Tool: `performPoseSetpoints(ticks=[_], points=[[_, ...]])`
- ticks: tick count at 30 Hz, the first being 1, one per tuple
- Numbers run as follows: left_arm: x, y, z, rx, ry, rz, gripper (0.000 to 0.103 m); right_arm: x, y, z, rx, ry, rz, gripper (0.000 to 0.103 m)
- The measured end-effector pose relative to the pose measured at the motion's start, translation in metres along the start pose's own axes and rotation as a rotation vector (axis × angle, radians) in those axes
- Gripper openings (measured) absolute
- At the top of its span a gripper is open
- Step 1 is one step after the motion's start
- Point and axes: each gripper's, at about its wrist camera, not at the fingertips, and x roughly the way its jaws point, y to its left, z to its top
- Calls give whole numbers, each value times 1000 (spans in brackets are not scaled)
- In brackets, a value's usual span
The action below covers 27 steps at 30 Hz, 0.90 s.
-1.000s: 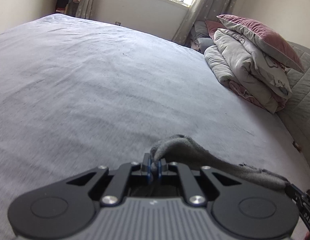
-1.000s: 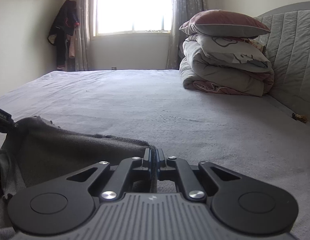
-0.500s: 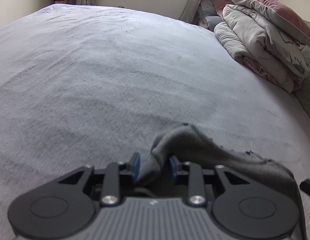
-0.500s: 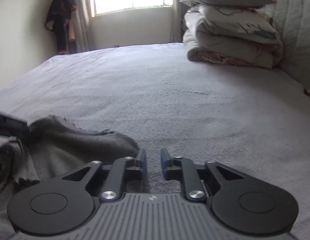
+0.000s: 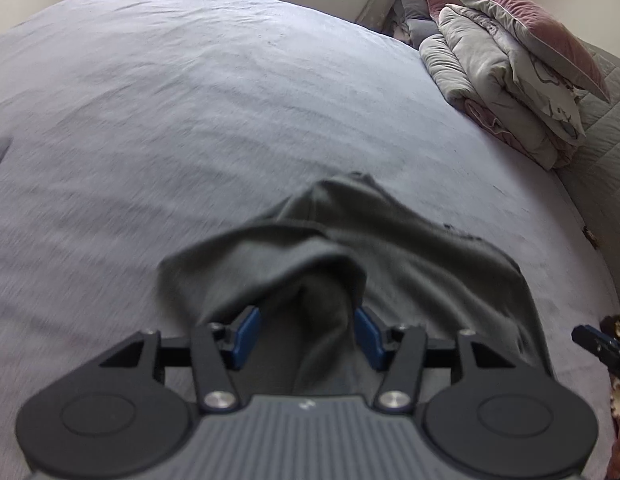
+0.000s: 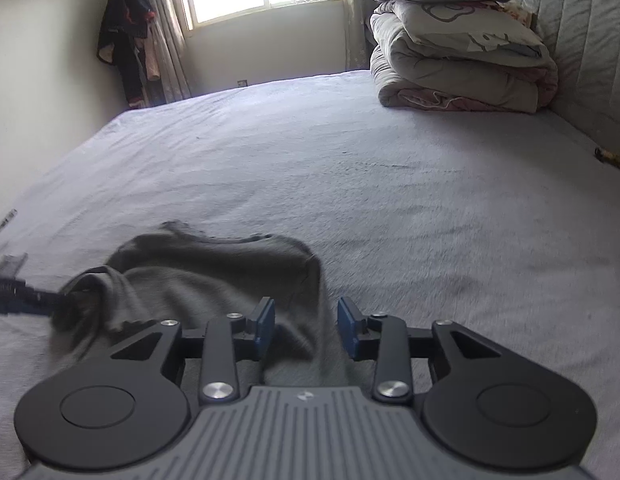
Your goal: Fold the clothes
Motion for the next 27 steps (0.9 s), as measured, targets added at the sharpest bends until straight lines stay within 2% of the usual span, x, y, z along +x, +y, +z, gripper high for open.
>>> performPoseSetpoints(ticks=[7,15,19,21,27], points=[[-32,4,-47,-39,30,-68,59,-12,-9,-11,72,23,-11,40],[-56,-18,-91,-37,38,-162,61,-19,-55,-24,205,49,-77,40],[-49,-25,-102,-26,15,-143,61,-13,-78,-38,259,116,-101,40],[-40,-25,-106,-31,19,-130,61,-10,-84,-44,289,163,-79,40],[-28,-25,-102,-58,32,-127,61,-4,-72,-51,377,241,83,40]])
